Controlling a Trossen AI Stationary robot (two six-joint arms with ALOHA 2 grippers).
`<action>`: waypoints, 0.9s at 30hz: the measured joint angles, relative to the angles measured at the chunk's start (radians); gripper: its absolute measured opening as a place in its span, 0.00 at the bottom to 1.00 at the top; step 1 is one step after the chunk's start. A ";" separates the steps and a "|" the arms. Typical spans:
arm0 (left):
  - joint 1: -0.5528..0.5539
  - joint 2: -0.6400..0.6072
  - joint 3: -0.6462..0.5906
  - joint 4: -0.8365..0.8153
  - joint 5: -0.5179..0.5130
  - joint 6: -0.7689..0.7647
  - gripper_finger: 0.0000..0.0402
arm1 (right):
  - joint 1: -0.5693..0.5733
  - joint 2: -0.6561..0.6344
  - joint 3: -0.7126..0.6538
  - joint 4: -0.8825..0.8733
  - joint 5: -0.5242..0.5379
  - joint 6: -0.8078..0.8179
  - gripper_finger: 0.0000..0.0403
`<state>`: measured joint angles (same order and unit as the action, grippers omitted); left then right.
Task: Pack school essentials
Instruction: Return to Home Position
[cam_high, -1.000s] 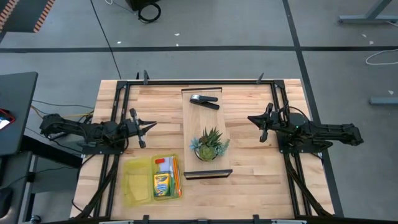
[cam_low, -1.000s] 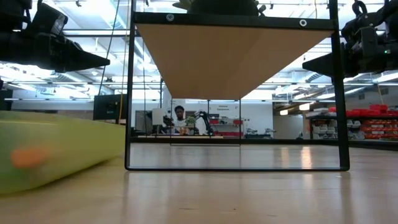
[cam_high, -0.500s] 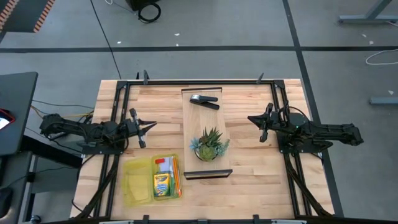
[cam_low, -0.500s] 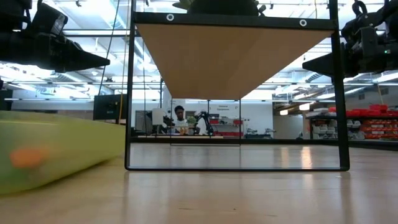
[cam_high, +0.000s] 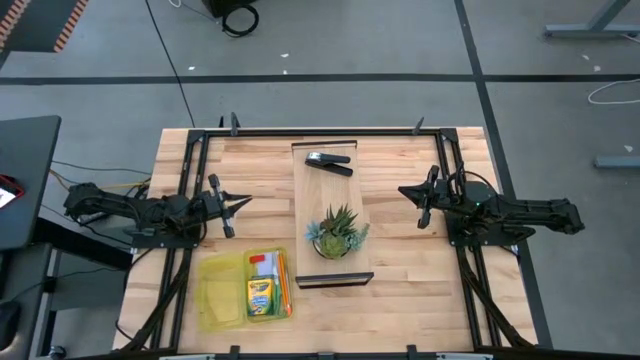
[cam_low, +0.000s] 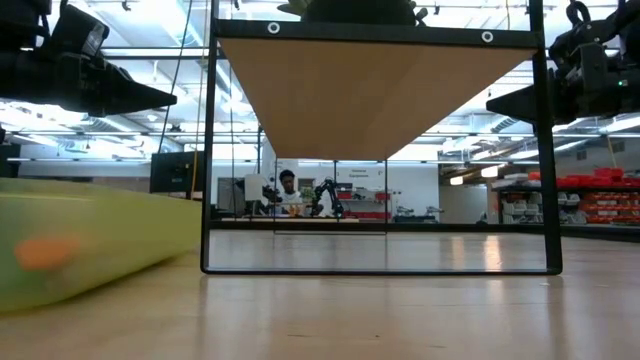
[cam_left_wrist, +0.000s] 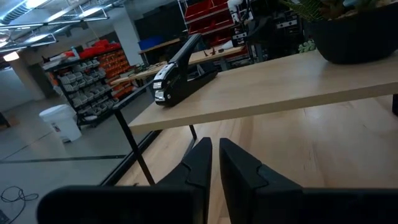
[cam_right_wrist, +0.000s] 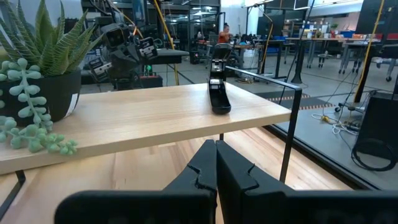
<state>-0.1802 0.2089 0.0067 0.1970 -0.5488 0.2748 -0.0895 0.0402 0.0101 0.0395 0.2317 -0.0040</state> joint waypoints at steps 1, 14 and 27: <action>0.000 0.000 0.000 0.000 0.000 0.000 0.10 | 0.000 0.000 0.000 0.000 0.000 0.000 0.02; 0.000 0.000 0.000 0.000 0.000 0.000 0.07 | 0.000 0.000 0.000 0.000 0.000 0.000 0.02; 0.000 0.000 0.000 0.000 0.000 0.000 0.09 | 0.000 0.000 0.000 0.000 0.000 0.000 0.02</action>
<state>-0.1803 0.2092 0.0067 0.1970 -0.5488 0.2745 -0.0895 0.0399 0.0101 0.0394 0.2317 -0.0043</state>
